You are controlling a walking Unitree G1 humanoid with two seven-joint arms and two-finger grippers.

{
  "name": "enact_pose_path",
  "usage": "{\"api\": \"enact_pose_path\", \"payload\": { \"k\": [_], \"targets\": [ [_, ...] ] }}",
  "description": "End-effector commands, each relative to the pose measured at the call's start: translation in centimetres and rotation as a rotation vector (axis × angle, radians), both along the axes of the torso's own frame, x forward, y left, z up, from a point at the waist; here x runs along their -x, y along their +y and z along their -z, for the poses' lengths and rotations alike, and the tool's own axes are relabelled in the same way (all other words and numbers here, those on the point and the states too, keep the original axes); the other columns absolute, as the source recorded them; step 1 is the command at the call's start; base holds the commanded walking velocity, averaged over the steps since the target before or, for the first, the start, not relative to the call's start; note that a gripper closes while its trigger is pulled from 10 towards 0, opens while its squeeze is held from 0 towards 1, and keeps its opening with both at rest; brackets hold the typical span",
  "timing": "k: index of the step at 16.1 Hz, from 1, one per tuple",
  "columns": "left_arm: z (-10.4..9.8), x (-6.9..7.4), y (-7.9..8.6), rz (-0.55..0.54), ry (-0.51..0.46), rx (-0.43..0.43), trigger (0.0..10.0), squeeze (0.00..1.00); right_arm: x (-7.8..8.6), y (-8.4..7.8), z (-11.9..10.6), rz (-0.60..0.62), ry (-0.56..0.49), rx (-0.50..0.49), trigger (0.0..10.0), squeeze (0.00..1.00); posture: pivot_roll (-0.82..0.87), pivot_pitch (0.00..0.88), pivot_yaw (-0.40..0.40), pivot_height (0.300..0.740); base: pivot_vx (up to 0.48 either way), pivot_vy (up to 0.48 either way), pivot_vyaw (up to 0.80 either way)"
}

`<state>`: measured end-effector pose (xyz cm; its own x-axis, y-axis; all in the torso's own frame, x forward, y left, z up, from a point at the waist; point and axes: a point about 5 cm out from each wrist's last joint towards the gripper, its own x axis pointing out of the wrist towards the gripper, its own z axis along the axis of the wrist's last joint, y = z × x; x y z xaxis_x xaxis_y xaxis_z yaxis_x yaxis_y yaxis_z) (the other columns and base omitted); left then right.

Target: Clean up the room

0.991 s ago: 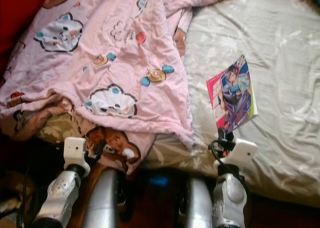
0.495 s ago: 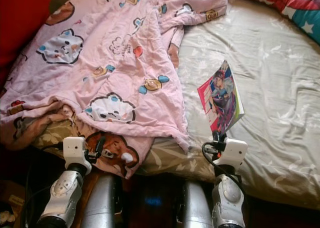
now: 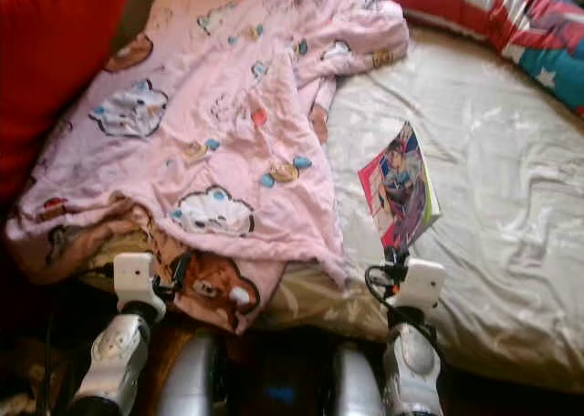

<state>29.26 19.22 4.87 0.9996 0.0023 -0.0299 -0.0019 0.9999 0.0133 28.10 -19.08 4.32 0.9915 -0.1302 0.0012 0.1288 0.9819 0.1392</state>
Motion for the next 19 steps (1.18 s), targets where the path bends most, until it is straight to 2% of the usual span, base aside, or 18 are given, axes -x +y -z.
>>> {"api": "enact_pose_path", "payload": {
  "k": [1, 3, 14, 19],
  "targets": [
    [0.46, 0.38, 0.24, -0.012, 0.010, 0.011, 10.0, 0.00, -0.06, -0.34, -0.55, 0.013, -0.043, 0.012, 10.0, 0.00, 0.07, 0.171, -0.025, 0.712, 0.000, 0.000, 0.00],
    [0.51, 0.38, -0.13, -0.004, 0.006, 0.018, 10.0, 0.00, 0.05, -0.55, -0.49, 0.016, -0.045, 0.014, 10.0, 0.00, 0.07, 0.156, -0.027, 0.740, 0.000, 0.000, 0.00],
    [0.40, 0.03, -0.27, -0.009, -0.005, 0.033, 10.0, 0.00, -0.13, -0.53, -0.83, 0.024, -0.072, -0.003, 10.0, 0.00, 0.06, 0.177, -0.039, 0.740, 0.000, 0.000, 0.00],
    [0.28, -0.03, -0.06, -0.014, -0.012, 0.036, 10.0, 0.00, 0.05, -0.21, -0.40, 0.036, -0.049, -0.015, 10.0, 0.00, 0.07, 0.190, -0.034, 0.740, 0.000, 0.000, 0.00]
  ]
}}
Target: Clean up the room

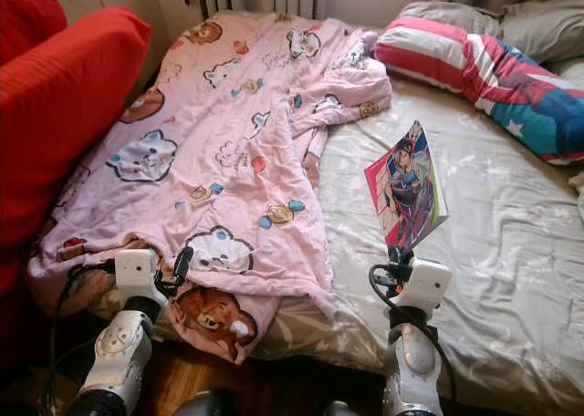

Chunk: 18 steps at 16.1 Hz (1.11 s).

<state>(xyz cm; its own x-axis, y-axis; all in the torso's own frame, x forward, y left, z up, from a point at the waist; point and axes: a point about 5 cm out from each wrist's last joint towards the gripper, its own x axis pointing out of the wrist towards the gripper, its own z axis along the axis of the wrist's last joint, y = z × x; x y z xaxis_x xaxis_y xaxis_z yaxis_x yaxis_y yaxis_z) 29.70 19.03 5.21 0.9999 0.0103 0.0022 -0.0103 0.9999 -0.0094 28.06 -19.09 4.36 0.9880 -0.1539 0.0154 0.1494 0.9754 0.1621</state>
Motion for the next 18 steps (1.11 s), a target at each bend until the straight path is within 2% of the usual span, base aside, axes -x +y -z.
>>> {"api": "enact_pose_path", "payload": {
  "k": [1, 7, 15, 18],
  "targets": [
    [0.64, 0.46, 0.16, -0.005, 0.019, 0.015, 10.0, 0.00, 0.08, -0.18, -0.26, 0.012, -0.027, 0.004, 10.0, 0.00, 0.07, 0.195, -0.034, 0.740, 0.000, 0.000, 0.00],
    [0.23, -0.13, 0.11, -0.004, 0.017, -0.005, 10.0, 0.00, -0.11, -0.37, -0.22, 0.009, -0.010, 0.008, 10.0, 0.00, 0.07, 0.211, -0.040, 0.740, 0.000, 0.000, -0.74],
    [0.43, 0.23, 0.22, -0.008, 0.017, -0.008, 10.0, 0.00, -0.07, 0.08, -0.07, 0.000, -0.009, -0.002, 10.0, 0.00, 0.07, 0.218, -0.045, 0.740, 0.000, -0.360, 0.00],
    [0.29, 0.15, 0.37, -0.008, 0.014, -0.010, 10.0, 0.00, -0.09, 0.05, -0.12, 0.002, -0.012, 0.003, 10.0, 0.00, 0.07, 0.216, -0.041, 0.740, 0.000, -0.381, -0.50]
  ]
}}
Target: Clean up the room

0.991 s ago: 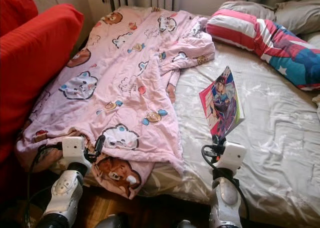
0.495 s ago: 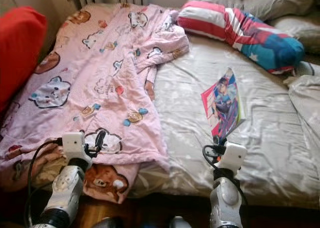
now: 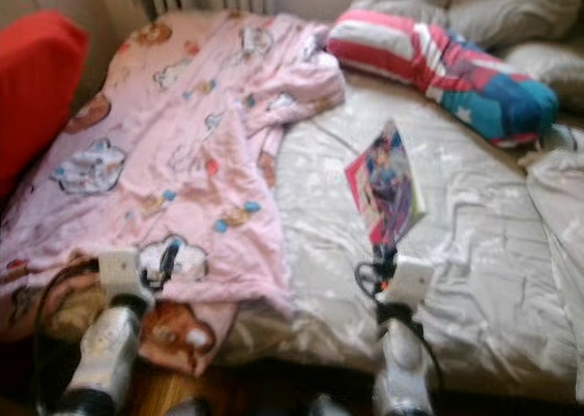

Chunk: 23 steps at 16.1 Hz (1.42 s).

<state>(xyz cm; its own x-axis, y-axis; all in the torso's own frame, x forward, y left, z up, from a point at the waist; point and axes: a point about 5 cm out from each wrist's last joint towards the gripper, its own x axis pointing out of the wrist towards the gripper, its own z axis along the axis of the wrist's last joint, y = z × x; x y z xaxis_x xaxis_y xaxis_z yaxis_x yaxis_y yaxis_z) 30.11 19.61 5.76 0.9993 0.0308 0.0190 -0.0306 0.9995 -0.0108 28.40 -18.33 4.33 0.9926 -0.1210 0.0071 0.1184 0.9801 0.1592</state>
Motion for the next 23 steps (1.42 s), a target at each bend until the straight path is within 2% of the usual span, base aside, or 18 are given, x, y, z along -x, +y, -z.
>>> {"api": "enact_pose_path", "payload": {
  "k": [1, 9, 16, 23],
  "targets": [
    [0.83, 0.55, -0.21, 0.014, 0.031, -0.012, 10.0, 0.00, 0.25, -0.69, -0.12, 0.033, -0.019, 0.003, 10.0, 0.00, 0.07, 0.215, -0.039, 0.740, 0.000, -0.379, 0.00],
    [1.05, 0.63, -0.41, 0.026, 0.040, -0.013, 10.0, 0.00, 0.24, -0.84, -0.03, 0.036, -0.014, 0.005, 10.0, 0.00, 0.06, 0.204, -0.038, 0.740, 0.000, -0.365, 0.00],
    [1.23, 0.79, -0.21, 0.015, 0.042, 0.010, 10.0, 0.00, 0.21, -0.79, 0.16, 0.033, -0.003, 0.004, 10.0, 0.00, 0.07, 0.207, -0.042, 0.740, 0.000, 0.000, 0.00],
    [1.26, 0.87, -0.23, 0.024, 0.047, -0.013, 10.0, 0.00, 0.39, -0.79, 0.33, 0.036, 0.004, 0.004, 10.0, 0.00, 0.07, 0.220, -0.039, 0.740, 0.000, -0.034, 0.00]
  ]
}}
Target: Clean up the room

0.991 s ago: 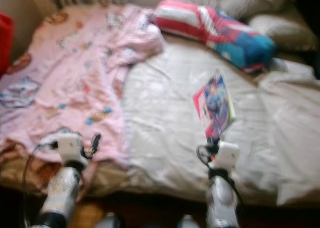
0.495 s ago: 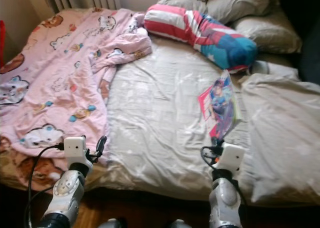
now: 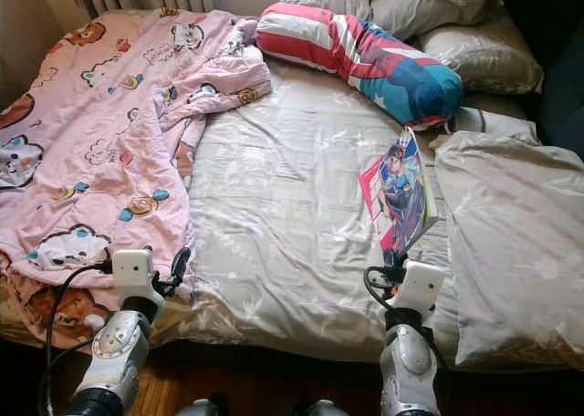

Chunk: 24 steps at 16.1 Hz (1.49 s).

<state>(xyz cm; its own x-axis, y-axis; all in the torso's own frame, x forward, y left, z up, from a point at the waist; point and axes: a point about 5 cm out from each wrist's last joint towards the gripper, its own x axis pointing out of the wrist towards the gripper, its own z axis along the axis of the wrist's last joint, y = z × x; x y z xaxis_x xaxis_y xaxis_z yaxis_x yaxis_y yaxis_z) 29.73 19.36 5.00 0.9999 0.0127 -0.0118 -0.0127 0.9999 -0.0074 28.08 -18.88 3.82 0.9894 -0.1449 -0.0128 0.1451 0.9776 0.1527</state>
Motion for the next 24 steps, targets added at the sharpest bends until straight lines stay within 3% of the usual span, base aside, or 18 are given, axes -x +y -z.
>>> {"api": "enact_pose_path", "payload": {
  "k": [1, 10, 24],
  "targets": [
    [0.49, 0.49, 0.05, 0.006, 0.015, -0.012, 10.0, 0.00, 0.08, -0.21, -0.18, 0.012, -0.016, 0.000, 10.0, 0.00, 0.07, 0.223, -0.039, 0.740, 0.000, -0.266, 0.00],
    [0.56, 0.62, 0.07, 0.002, 0.016, -0.016, 10.0, 0.00, 0.23, -0.22, -0.06, 0.011, -0.012, 0.001, 10.0, 0.00, 0.07, 0.230, -0.042, 0.740, 0.000, -0.224, 0.00],
    [0.62, 0.72, 0.11, -0.005, 0.015, 0.002, 10.0, 0.00, 0.33, -0.29, -0.02, 0.011, -0.009, 0.004, 10.0, 0.00, 0.07, 0.233, -0.048, 0.740, 0.000, 0.000, 0.00]
  ]
}}
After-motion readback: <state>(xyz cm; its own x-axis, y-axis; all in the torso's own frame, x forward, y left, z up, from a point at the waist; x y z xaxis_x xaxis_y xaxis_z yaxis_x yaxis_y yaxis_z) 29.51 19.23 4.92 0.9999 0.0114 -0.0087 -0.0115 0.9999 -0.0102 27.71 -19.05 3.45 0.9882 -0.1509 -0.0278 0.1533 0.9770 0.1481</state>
